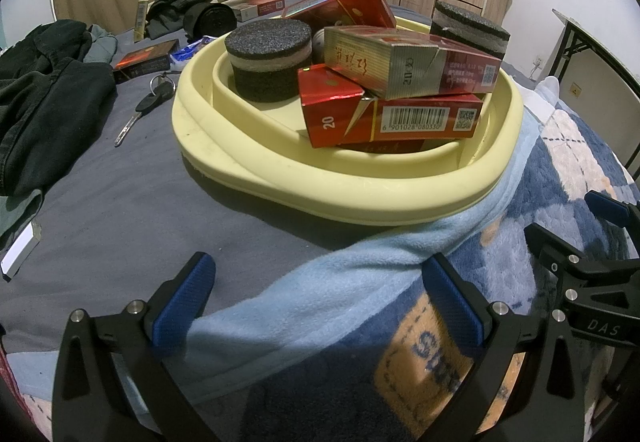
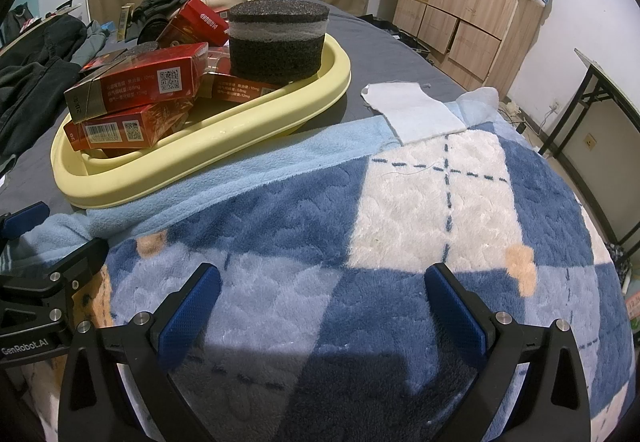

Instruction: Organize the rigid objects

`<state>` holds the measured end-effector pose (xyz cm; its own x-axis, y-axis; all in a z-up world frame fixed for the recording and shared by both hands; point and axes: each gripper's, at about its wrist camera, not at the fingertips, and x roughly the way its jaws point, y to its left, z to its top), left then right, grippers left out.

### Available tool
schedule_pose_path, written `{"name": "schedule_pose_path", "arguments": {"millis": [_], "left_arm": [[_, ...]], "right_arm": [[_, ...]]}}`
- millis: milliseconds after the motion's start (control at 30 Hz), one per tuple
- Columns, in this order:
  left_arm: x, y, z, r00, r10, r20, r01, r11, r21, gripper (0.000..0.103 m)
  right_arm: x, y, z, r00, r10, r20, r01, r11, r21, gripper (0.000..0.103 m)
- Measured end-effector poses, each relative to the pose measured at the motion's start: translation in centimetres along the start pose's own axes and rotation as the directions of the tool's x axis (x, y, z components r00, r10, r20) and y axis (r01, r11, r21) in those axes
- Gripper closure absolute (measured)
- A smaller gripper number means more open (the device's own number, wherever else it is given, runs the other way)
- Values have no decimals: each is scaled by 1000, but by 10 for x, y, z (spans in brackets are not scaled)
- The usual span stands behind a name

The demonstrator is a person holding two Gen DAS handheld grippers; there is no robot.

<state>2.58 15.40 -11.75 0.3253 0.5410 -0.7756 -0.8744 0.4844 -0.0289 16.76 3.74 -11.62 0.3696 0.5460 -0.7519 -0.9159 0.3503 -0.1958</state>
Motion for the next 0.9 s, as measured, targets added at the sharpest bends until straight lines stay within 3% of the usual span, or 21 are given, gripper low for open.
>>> {"name": "schedule_pose_path", "arguments": {"millis": [900], "left_arm": [[0,0,0,1000,0,0,0,1000,0,0]], "right_arm": [[0,-1,0,1000,0,0,0,1000,0,0]]}}
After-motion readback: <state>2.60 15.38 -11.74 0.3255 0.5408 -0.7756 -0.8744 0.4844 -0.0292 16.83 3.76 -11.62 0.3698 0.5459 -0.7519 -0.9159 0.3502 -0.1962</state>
